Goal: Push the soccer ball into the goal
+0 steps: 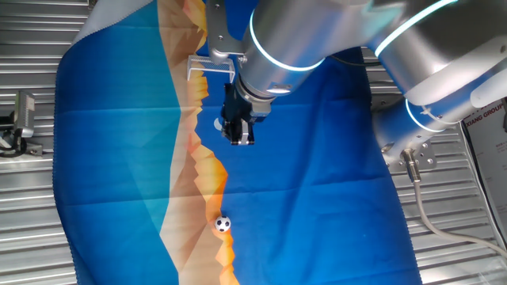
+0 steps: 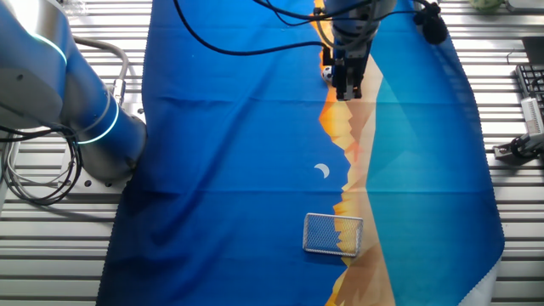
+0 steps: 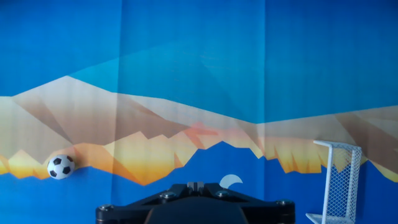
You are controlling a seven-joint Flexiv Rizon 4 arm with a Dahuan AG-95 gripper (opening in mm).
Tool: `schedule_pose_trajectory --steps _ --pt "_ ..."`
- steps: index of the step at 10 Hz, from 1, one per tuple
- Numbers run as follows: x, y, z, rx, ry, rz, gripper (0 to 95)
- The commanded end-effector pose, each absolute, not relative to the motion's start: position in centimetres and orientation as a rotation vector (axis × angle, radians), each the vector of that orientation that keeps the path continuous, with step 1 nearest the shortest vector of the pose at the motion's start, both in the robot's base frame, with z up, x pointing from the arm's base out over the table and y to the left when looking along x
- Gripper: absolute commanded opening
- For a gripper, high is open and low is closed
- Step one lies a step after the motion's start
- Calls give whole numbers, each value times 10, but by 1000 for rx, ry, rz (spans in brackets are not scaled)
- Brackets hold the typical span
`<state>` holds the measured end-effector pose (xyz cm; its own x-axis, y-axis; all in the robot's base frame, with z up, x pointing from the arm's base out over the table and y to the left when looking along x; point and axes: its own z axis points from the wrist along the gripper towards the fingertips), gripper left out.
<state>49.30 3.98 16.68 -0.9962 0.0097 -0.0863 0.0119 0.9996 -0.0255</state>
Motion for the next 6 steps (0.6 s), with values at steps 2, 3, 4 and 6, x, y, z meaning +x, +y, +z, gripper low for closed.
schedule_pose_trajectory --steps 2,3,4,6 --pt "492 39 166 16 3057 -28 0" --pt "493 39 165 20 3057 -25 0" --pt "493 39 164 21 3057 -25 0" --pt "492 39 165 11 3057 -29 0"
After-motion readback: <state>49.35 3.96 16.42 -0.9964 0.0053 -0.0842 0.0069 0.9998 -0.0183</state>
